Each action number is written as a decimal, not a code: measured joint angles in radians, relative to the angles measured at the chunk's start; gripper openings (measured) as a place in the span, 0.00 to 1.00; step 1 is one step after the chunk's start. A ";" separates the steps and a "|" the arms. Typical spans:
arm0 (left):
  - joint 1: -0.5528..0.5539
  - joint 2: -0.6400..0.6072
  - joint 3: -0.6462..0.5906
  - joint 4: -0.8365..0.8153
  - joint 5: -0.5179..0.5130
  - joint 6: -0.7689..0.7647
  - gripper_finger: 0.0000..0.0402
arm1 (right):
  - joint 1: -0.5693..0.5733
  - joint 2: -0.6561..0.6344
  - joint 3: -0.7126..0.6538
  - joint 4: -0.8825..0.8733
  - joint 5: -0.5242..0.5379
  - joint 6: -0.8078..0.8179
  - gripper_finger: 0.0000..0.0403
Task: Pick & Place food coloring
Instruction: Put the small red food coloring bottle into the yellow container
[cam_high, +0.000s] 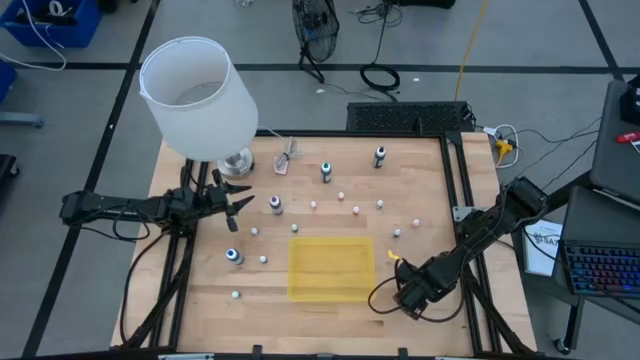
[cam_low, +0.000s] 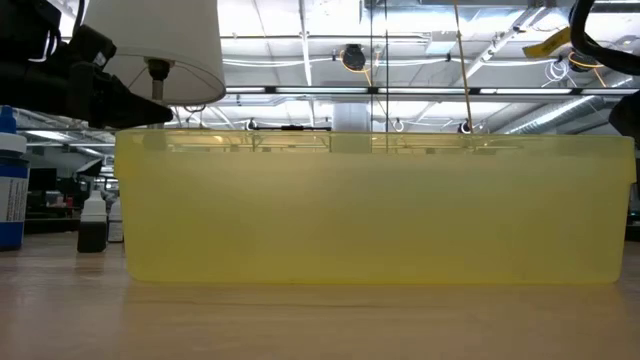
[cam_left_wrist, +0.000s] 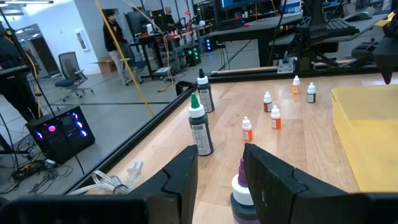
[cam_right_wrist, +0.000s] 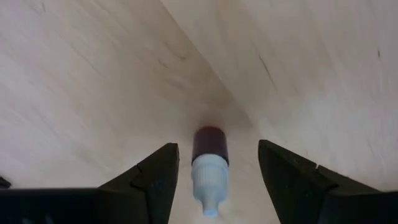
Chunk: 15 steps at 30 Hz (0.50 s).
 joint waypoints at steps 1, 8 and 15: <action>0.000 0.000 0.000 0.000 0.000 0.000 0.33 | 0.000 0.000 0.000 0.003 0.003 0.000 0.51; 0.000 0.000 0.000 0.000 0.000 0.000 0.33 | 0.000 0.000 0.000 0.004 -0.004 0.000 0.51; 0.000 0.000 0.000 0.000 0.000 0.000 0.33 | 0.000 0.000 0.000 0.004 -0.001 -0.008 0.50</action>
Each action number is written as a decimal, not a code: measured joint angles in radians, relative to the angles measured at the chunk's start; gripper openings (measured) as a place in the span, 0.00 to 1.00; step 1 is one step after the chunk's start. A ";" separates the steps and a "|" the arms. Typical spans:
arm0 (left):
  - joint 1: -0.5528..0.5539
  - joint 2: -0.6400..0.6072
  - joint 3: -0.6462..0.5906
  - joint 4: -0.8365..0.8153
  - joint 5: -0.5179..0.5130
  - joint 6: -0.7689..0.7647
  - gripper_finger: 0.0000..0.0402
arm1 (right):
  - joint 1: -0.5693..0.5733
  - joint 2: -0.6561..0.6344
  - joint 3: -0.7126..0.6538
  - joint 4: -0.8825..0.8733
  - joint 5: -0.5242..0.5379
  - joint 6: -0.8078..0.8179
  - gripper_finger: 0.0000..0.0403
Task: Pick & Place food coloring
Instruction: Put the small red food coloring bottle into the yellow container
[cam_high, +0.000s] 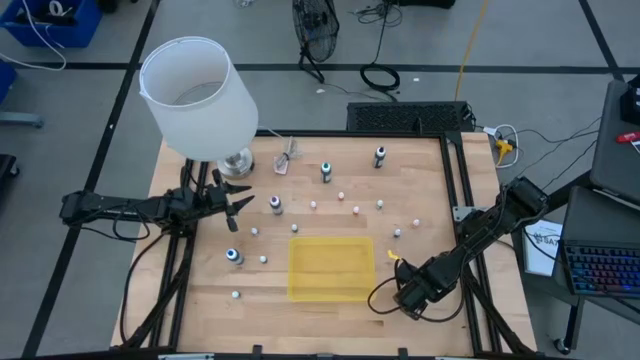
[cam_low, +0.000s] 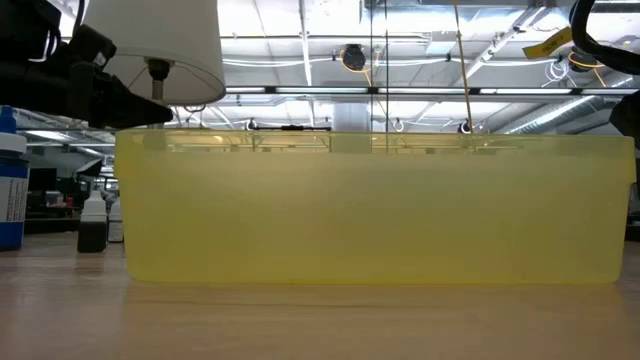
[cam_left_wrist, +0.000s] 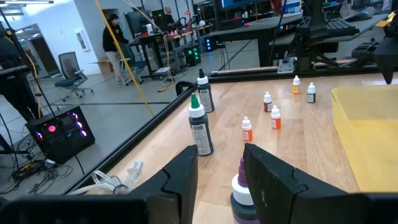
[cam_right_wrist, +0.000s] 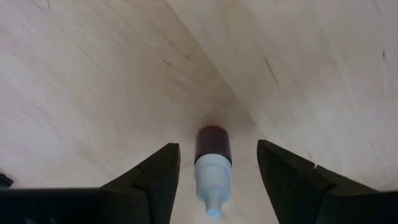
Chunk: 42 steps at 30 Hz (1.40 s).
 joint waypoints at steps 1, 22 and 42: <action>0.000 0.000 0.000 0.000 0.000 0.000 0.33 | 0.000 0.000 0.000 0.000 0.010 -0.003 0.49; 0.000 0.000 0.000 0.000 0.000 0.000 0.33 | -0.006 -0.001 0.000 0.000 -0.014 -0.045 0.16; 0.000 0.000 0.000 0.000 0.000 0.000 0.33 | -0.006 -0.001 0.000 0.001 -0.040 -0.030 0.41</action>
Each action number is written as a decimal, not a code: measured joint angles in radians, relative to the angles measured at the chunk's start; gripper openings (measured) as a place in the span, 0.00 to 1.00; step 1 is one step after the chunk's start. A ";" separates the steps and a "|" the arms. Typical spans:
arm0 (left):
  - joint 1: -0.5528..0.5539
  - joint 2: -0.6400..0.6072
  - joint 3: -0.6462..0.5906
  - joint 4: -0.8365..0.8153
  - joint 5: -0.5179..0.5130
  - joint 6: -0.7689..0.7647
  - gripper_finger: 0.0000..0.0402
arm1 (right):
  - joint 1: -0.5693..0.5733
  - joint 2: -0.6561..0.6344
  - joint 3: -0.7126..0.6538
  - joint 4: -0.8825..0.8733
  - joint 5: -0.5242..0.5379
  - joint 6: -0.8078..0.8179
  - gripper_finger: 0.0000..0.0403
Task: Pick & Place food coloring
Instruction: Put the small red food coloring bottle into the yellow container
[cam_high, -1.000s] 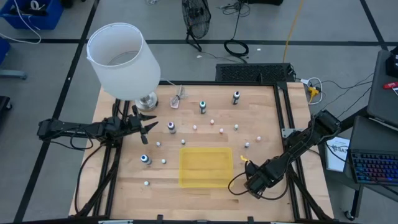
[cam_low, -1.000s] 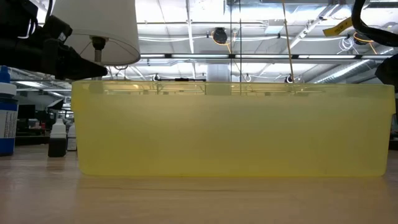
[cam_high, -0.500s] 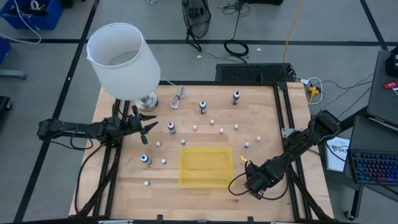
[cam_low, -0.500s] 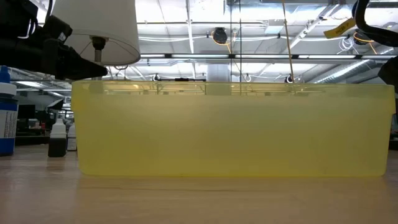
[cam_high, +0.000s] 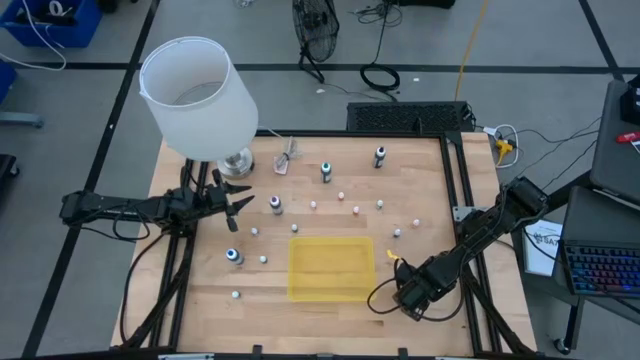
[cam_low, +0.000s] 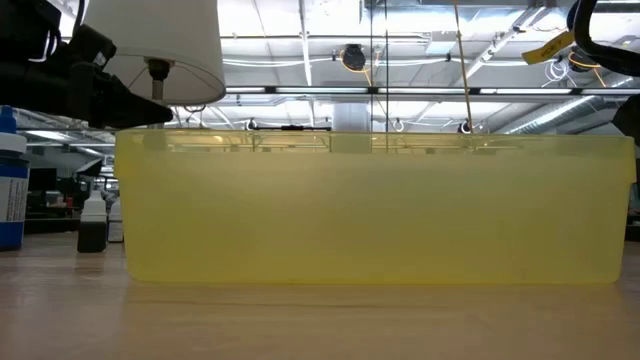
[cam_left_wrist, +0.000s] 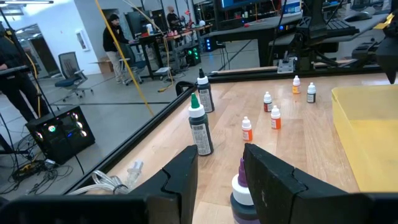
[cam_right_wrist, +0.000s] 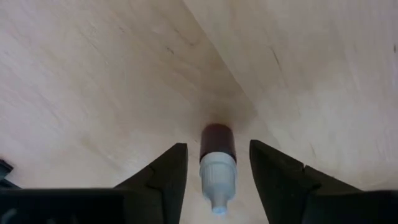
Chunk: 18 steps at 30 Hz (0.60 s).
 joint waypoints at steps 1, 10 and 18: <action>0.000 0.000 0.000 0.000 0.000 0.000 0.33 | 0.000 0.000 0.000 0.000 -0.001 0.006 0.41; 0.000 0.000 0.000 0.000 0.000 0.000 0.33 | 0.000 0.000 0.000 -0.001 0.000 0.009 0.41; 0.000 0.000 0.000 0.000 0.000 0.000 0.33 | 0.000 0.000 0.000 -0.001 0.000 0.005 0.33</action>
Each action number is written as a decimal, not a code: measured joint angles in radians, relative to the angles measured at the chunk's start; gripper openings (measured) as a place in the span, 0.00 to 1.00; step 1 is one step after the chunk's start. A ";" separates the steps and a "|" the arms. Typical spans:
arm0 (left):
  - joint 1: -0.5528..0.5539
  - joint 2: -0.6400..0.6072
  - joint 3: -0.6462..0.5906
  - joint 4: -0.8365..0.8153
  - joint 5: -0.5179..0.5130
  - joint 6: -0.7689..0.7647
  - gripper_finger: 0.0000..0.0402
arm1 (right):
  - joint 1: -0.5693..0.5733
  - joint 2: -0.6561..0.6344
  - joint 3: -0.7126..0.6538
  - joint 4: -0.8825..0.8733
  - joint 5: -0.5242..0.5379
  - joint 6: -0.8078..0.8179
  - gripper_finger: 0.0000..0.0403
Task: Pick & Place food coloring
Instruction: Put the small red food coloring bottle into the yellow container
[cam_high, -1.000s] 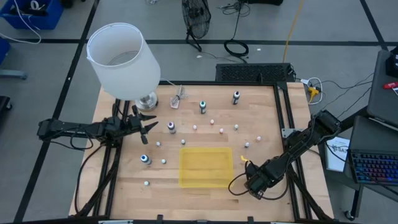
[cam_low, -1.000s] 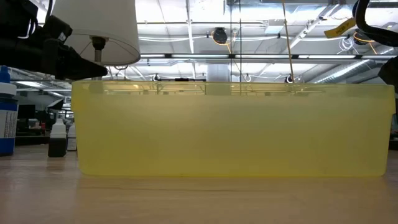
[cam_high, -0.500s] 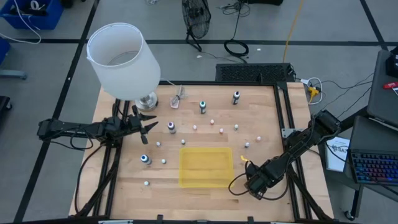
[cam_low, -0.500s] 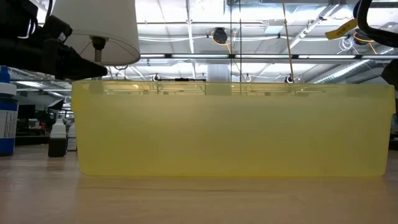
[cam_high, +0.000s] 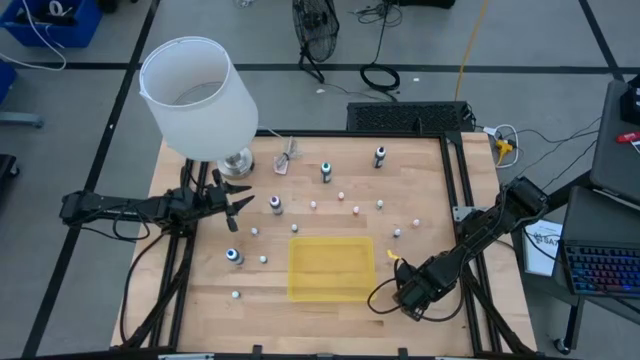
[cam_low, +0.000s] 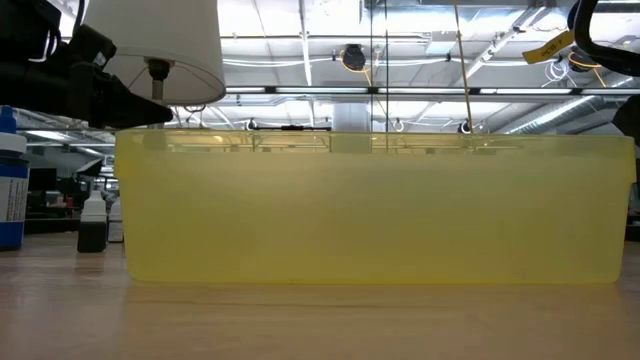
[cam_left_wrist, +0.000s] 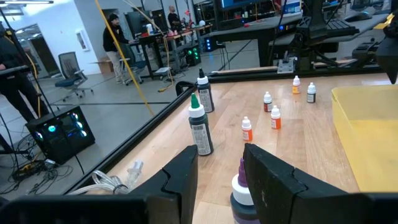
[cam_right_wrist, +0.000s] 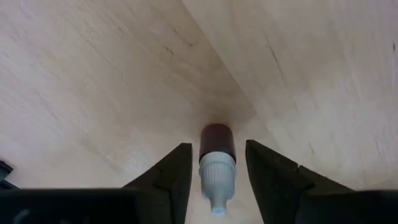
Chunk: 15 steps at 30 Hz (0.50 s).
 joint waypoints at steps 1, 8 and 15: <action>0.000 0.000 0.000 0.000 0.000 0.000 0.33 | 0.000 0.000 0.000 0.000 0.000 0.000 0.31; 0.000 0.000 0.000 0.000 0.000 0.000 0.33 | 0.000 0.000 0.000 0.000 0.000 -0.027 0.16; 0.000 0.000 0.000 0.000 0.000 0.000 0.33 | -0.019 -0.003 0.001 0.025 0.064 -0.132 0.14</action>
